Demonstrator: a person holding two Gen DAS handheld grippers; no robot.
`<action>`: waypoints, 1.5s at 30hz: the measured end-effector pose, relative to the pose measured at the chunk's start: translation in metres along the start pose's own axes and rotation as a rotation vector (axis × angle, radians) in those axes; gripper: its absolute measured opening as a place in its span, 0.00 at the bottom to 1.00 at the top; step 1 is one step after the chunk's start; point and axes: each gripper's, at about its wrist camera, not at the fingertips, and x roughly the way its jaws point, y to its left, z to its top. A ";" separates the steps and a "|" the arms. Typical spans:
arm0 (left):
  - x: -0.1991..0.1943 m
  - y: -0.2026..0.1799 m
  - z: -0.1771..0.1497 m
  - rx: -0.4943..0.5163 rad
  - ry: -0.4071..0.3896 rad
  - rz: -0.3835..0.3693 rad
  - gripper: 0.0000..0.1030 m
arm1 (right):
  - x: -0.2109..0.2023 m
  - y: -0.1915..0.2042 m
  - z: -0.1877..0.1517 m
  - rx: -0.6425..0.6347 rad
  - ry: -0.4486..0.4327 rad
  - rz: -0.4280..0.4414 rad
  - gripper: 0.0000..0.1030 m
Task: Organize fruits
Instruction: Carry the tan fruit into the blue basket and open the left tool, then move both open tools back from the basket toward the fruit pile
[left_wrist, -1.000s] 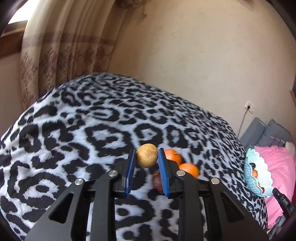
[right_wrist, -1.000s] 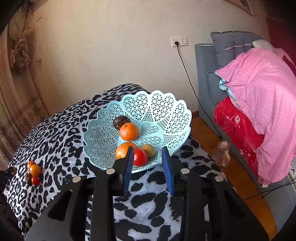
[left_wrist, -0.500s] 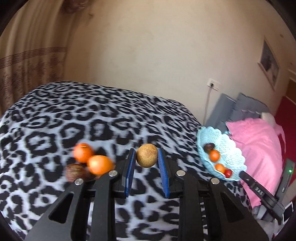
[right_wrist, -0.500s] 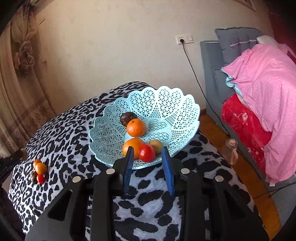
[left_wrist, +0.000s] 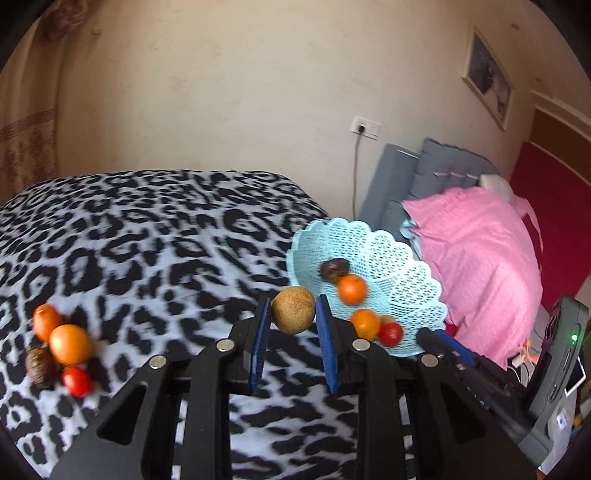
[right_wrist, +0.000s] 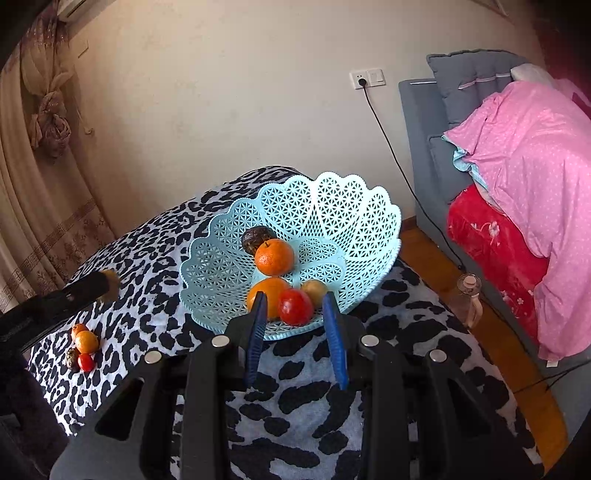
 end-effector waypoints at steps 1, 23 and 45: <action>0.004 -0.005 0.001 0.006 0.005 -0.008 0.25 | 0.000 -0.001 0.000 0.007 0.001 -0.001 0.31; 0.043 -0.015 -0.005 0.004 0.056 0.001 0.65 | -0.001 0.000 -0.002 0.009 -0.018 -0.015 0.40; 0.008 0.003 -0.009 0.004 0.008 0.109 0.90 | -0.001 0.009 -0.006 -0.045 -0.015 0.008 0.50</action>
